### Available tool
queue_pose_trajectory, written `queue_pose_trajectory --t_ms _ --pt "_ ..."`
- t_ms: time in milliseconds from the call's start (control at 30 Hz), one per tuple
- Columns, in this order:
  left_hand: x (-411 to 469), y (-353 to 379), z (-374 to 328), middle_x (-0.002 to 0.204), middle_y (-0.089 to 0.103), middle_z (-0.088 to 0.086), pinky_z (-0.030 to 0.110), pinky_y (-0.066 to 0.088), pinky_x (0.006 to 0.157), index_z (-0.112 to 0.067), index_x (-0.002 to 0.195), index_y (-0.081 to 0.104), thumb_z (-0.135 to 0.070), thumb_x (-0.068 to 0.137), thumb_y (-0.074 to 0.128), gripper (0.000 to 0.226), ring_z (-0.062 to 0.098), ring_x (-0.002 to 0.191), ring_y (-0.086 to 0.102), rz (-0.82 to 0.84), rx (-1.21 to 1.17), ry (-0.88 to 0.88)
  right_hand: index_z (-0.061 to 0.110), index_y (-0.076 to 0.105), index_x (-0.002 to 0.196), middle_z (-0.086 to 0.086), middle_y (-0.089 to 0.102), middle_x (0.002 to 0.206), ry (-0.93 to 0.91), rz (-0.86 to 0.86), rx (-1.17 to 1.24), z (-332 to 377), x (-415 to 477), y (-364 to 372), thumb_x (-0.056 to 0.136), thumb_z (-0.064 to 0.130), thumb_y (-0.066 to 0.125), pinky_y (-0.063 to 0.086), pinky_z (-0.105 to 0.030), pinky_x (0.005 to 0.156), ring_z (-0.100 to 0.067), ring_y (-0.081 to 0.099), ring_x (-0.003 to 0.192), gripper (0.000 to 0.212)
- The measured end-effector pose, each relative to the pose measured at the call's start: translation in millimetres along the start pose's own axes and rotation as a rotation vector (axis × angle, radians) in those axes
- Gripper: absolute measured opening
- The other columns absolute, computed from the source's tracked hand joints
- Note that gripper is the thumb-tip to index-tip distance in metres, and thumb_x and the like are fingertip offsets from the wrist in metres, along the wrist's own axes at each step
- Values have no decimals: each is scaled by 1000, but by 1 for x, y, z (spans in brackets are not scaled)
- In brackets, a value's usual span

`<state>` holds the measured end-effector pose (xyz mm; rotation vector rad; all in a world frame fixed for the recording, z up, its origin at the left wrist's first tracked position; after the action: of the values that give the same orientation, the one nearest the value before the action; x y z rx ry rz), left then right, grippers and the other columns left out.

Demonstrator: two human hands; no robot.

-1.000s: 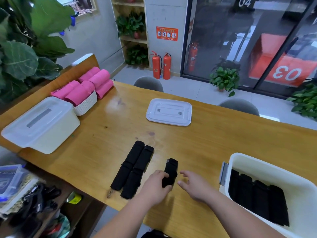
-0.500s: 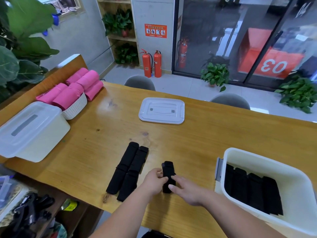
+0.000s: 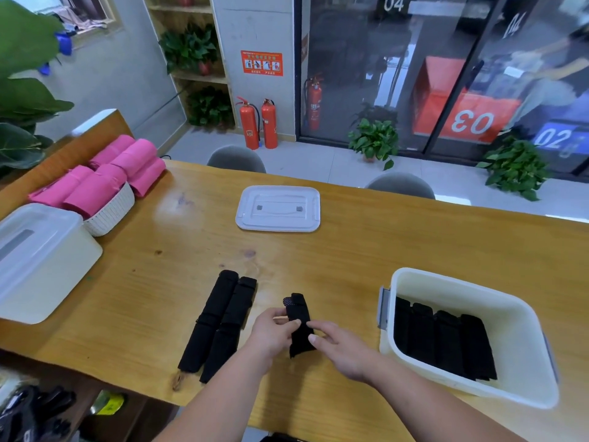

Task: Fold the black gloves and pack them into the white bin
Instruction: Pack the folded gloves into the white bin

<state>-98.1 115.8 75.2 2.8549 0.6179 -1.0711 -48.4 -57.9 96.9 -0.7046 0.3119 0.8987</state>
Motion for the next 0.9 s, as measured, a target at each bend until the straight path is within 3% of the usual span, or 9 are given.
queue_pose_trajectory --t_ms 100,267,333,467,600,700,833,900 --pt "-1 5 -13 109 79 10 50 64 89 -13 126 64 -9 97 75 31 27 88 80 39 -60 14 44 55 143 11 63 135 18 -101 73 -1 -5 -13 108 49 50 49 -33 104 -8 61 120 36" --pt "-8 14 -43 110 80 10 49 63 93 -13 127 63 -9 98 75 32 27 94 80 123 -105 67 49 61 126 16 72 109 39 -254 183 8 -15 -43 107 46 51 52 -27 88 -8 65 101 21" --pt "-10 19 -55 110 80 10 46 63 94 -14 128 64 -10 98 75 32 27 97 80 159 -129 84 47 60 128 16 72 113 41 -288 245 14 -19 -53 108 47 51 50 -24 81 -8 65 103 22" --pt "-17 32 -78 111 80 11 47 61 98 -12 130 64 -11 98 75 34 29 103 78 241 -153 132 37 51 146 21 56 141 9 -353 328 20 -21 -74 108 44 52 43 -24 95 -2 56 123 38" --pt "-28 49 -99 113 79 14 43 62 92 -9 131 63 -8 99 72 33 31 104 78 332 -184 178 37 53 146 20 60 142 -22 -416 516 25 -26 -91 100 51 62 47 -37 113 -6 62 126 49" --pt "-36 62 -112 116 78 18 38 62 87 -9 132 63 -7 99 72 34 32 102 77 387 -194 204 44 64 130 19 70 130 -53 -438 582 24 -27 -103 84 64 67 53 -44 108 -7 67 121 50" --pt "-42 79 -123 117 76 19 34 60 82 -10 132 63 -9 98 73 35 31 100 78 412 -165 232 34 68 132 9 75 124 -70 -479 666 24 -40 -119 102 37 67 60 -42 94 -12 73 111 30" --pt "-44 89 -127 117 76 20 32 60 80 -11 132 63 -10 98 74 35 29 97 78 427 -148 240 28 69 132 5 77 119 -71 -495 697 19 -47 -126 104 29 66 58 -59 98 -25 76 106 28"
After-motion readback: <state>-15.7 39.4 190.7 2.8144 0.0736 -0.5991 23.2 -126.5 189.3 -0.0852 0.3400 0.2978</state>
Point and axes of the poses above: each hand's wrist, its own x-axis towards the middle knuckle, its own y-axis out of the palm, z = x × y, the point moved 6 cm from there along x, towards the middle knuckle
